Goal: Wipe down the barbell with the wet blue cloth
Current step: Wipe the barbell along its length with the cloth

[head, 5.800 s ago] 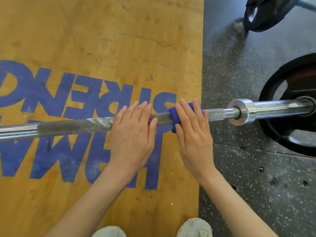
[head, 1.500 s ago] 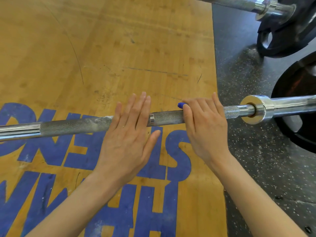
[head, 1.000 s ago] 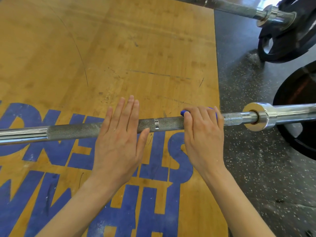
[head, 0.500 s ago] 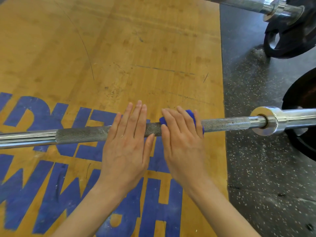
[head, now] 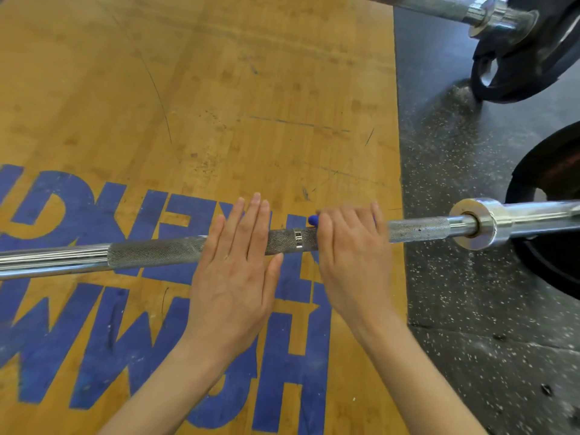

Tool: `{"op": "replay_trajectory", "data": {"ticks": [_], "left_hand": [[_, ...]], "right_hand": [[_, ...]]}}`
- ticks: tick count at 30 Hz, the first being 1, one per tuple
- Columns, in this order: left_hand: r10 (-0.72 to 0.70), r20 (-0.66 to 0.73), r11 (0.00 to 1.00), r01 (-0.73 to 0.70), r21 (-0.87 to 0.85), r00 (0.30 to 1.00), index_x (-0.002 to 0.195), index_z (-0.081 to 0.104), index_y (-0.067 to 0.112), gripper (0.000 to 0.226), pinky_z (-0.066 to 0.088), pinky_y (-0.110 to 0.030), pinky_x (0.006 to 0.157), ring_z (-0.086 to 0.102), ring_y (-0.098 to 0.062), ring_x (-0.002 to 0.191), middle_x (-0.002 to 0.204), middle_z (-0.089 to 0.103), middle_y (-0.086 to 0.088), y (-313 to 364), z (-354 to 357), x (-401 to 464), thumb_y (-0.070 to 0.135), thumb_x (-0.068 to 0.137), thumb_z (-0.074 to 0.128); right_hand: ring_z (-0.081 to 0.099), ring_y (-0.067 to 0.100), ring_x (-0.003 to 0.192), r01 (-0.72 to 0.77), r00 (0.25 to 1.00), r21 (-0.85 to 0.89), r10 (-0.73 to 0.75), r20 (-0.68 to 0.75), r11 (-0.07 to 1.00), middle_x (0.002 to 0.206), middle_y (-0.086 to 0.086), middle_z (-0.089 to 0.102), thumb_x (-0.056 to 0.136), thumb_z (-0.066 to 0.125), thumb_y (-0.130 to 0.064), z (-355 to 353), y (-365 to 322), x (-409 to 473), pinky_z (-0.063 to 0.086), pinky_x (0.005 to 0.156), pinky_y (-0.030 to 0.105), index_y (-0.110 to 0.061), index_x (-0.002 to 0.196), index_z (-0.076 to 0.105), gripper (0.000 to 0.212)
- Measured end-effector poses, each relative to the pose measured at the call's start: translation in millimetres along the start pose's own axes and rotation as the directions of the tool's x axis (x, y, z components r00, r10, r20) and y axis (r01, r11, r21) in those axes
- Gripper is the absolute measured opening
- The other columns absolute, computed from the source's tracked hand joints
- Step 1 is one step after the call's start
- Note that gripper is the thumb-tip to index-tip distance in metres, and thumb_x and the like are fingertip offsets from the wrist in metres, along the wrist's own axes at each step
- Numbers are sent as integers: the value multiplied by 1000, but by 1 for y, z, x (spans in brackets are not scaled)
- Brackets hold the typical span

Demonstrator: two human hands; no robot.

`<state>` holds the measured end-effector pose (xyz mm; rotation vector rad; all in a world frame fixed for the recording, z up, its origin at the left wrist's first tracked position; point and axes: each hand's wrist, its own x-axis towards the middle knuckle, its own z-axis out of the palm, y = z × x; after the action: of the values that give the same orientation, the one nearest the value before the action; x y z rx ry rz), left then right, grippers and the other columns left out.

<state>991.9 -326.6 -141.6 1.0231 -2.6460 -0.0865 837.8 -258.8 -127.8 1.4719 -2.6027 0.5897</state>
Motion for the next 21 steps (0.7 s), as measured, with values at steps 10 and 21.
{"op": "replay_trajectory", "data": {"ticks": [10, 21], "left_hand": [[7, -12, 1000, -7, -20, 1000, 155, 33, 0, 60, 20, -47, 124, 27, -29, 153, 164, 31, -14, 8, -1, -22, 32, 105, 32], [15, 12, 999, -15, -38, 1000, 153, 37, -2, 61, 13, -43, 125, 31, -29, 150, 161, 35, -15, 15, -9, -39, 31, 101, 36]], "right_hand": [[67, 29, 91, 68, 996, -63, -64, 60, 996, 82, -4, 69, 104, 32, -30, -6, -19, -6, 43, 108, 52, -20, 83, 66, 41], [62, 29, 112, 114, 938, -88, -78, 338, 990, 100, 0, 70, 102, 15, -33, -25, -27, -23, 19, 121, 51, -16, 103, 68, 56]]}}
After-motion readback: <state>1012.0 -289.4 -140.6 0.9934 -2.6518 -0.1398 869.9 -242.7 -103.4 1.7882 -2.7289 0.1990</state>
